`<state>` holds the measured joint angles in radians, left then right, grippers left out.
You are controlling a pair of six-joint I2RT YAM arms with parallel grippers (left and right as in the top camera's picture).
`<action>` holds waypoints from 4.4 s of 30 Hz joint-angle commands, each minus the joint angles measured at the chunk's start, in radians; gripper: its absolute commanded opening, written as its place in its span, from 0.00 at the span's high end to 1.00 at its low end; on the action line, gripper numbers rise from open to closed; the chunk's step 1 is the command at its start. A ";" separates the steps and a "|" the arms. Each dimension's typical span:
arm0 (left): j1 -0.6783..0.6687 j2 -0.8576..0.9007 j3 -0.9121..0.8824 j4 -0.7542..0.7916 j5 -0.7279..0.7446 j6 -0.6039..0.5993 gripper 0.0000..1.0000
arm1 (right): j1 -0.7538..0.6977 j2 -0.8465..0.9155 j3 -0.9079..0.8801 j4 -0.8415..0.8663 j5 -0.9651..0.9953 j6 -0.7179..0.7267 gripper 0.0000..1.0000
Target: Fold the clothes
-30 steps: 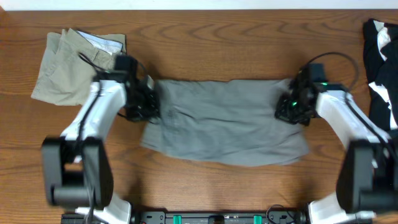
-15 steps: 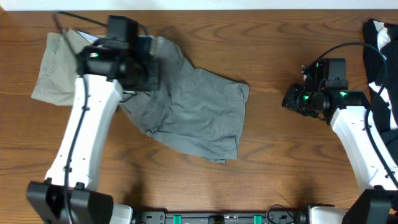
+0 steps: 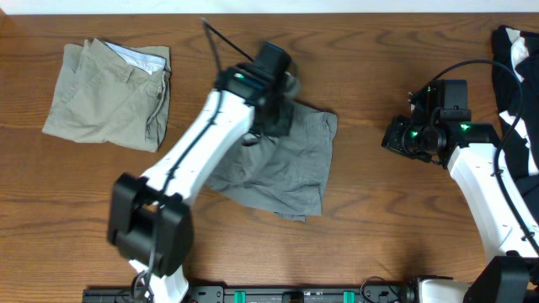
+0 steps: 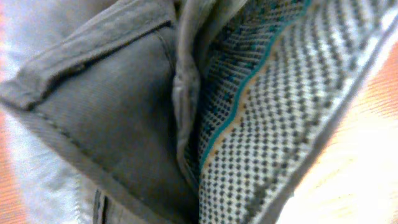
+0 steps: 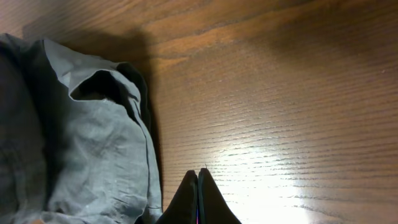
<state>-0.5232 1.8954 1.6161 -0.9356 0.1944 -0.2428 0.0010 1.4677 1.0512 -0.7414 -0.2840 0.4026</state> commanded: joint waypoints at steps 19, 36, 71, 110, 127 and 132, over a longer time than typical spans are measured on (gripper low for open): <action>0.054 -0.179 0.011 -0.067 -0.209 -0.066 0.79 | 0.042 -0.007 0.004 0.021 -0.096 -0.228 0.98; 0.177 -0.105 -0.281 0.049 0.180 -0.013 0.83 | 0.296 0.263 0.000 0.595 -0.302 -0.330 0.99; 0.175 -0.102 -0.391 0.251 0.272 -0.013 0.83 | 0.159 0.137 0.045 0.145 -0.403 -0.429 0.96; 0.128 -0.102 -0.533 0.403 0.266 -0.126 0.77 | 0.306 0.286 0.024 -0.119 -0.120 -0.382 0.99; 0.180 -0.203 -0.477 0.294 0.281 -0.079 0.66 | 0.296 0.129 0.055 -0.195 0.207 -0.193 0.99; 0.219 -0.281 -0.477 0.281 0.291 -0.077 0.45 | 0.298 0.008 0.055 -0.041 0.090 -0.194 0.99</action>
<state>-0.3237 1.6604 1.1099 -0.6430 0.4698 -0.3332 0.3016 1.5101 1.0908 -0.8158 -0.1261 0.1936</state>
